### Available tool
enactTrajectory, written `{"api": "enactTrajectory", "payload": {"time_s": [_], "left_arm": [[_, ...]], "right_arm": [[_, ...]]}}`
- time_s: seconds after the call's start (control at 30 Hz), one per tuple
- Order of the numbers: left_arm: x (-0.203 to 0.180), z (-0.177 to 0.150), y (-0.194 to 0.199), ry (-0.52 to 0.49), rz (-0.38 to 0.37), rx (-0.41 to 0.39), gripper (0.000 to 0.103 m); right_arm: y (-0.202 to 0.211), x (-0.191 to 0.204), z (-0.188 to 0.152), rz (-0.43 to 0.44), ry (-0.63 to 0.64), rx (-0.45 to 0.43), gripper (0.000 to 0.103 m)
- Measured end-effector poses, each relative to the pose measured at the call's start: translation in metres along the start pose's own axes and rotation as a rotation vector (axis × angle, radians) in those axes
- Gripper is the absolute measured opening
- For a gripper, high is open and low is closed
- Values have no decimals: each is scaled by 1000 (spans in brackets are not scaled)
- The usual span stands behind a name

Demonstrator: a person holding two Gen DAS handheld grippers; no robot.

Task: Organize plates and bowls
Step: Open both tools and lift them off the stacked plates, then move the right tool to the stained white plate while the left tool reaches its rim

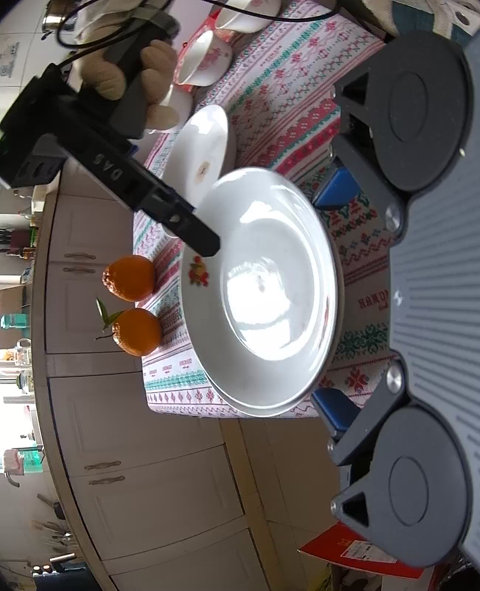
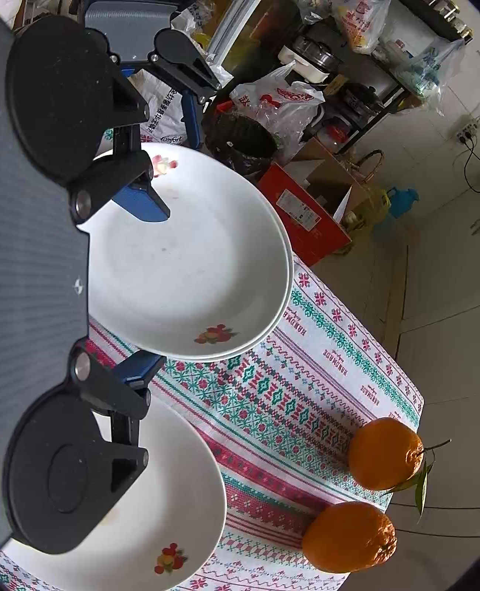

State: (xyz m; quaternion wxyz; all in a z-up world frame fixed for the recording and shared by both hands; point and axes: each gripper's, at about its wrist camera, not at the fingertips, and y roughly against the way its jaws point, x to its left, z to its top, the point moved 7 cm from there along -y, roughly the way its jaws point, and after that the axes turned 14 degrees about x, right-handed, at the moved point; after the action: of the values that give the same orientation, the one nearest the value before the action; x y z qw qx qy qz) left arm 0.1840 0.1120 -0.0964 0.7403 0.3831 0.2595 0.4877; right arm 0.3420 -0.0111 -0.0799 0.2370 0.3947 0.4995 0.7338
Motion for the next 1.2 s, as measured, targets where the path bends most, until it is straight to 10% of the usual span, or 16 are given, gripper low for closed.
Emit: {"api": "enactTrajectory", "payload": {"time_s": [0.47, 0.77, 1.2], "left_arm": [[-10, 0, 19, 19, 2, -39, 102], [-26, -4, 40, 13, 10, -79, 102], [-59, 17, 43, -73, 18, -83, 102]], "right_arm": [[20, 16, -31, -87, 15, -88, 101], [49, 35, -82, -341, 23, -286, 103], [54, 4, -152, -475, -227, -436, 103]]}}
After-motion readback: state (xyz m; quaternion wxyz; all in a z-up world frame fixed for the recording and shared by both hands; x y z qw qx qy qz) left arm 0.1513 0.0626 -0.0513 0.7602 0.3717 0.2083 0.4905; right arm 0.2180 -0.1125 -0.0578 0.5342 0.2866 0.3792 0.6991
